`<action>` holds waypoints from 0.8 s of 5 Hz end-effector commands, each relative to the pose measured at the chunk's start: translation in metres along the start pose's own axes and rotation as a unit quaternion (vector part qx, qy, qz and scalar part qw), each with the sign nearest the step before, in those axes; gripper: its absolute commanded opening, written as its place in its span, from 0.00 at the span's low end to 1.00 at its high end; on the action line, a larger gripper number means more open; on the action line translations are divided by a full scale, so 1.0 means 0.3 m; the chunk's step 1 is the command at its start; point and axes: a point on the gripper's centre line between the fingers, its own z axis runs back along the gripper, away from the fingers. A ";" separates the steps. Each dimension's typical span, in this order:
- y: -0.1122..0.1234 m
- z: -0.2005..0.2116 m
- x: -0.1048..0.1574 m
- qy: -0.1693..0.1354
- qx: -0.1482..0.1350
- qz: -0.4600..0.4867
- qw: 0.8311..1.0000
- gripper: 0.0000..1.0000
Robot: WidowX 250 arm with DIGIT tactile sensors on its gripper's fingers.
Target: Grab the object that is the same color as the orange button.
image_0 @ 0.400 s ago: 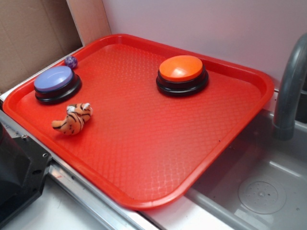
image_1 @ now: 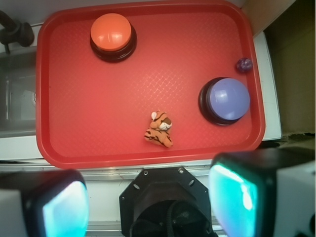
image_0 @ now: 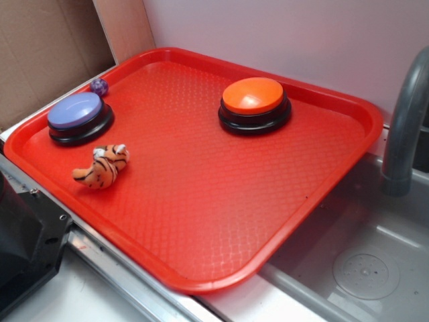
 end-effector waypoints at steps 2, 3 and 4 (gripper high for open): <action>0.027 -0.459 0.062 0.022 -0.008 0.059 0.998 1.00; 0.055 -0.581 0.055 0.029 -0.004 0.068 0.997 1.00; 0.118 -0.661 0.009 0.032 -0.006 0.079 0.996 1.00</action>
